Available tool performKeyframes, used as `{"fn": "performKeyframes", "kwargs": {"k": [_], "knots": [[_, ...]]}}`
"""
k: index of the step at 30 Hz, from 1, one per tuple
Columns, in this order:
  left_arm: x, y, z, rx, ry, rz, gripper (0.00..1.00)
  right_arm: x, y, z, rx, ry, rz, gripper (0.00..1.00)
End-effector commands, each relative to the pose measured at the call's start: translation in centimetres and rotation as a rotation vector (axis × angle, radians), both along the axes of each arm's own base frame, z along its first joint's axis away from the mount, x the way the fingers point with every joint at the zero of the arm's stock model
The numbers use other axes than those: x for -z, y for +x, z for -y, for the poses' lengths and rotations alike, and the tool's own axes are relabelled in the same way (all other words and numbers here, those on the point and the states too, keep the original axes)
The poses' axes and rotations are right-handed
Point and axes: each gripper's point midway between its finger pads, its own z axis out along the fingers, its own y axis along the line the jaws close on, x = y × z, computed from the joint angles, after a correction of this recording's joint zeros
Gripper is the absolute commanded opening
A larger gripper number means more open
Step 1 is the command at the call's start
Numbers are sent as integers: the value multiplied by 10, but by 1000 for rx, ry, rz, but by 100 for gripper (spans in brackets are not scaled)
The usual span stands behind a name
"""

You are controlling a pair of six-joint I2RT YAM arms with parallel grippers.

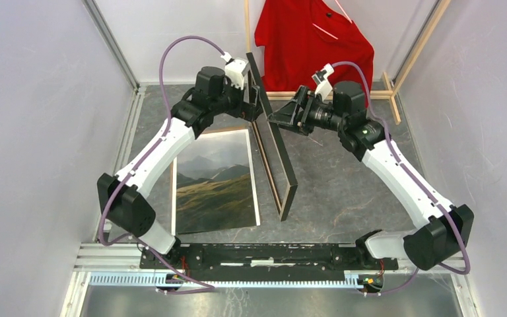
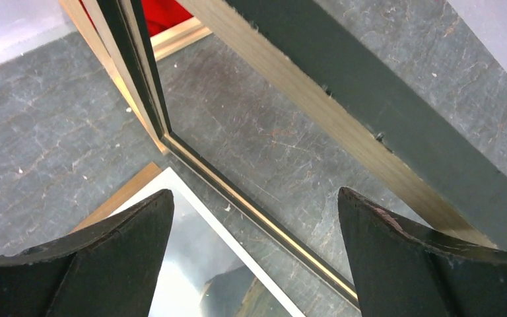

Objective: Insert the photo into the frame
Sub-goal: Turn over the photo frame at the center of the board.

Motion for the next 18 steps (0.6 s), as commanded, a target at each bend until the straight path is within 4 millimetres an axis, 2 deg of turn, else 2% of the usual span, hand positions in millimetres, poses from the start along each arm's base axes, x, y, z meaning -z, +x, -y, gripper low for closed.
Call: {"fn": "performKeyframes", "kwargs": {"k": [1, 7, 9, 11, 14, 18], "knots": [[-36, 13, 13, 18, 9, 123, 100, -11, 8, 8, -11, -102, 87, 76], [-31, 17, 23, 34, 20, 109, 100, -8, 12, 15, 0, -167, 117, 77], [-26, 17, 24, 31, 30, 99, 100, -7, 17, 21, 15, -220, 137, 74], [-22, 18, 20, 17, 46, 91, 100, -7, 22, 29, 41, -289, 163, 69], [-15, 15, 10, -13, 81, 80, 100, -8, 29, 50, 109, -415, 207, 55], [-1, 3, -7, -33, 127, 72, 100, 5, 32, 81, 190, -577, 234, 38]]}}
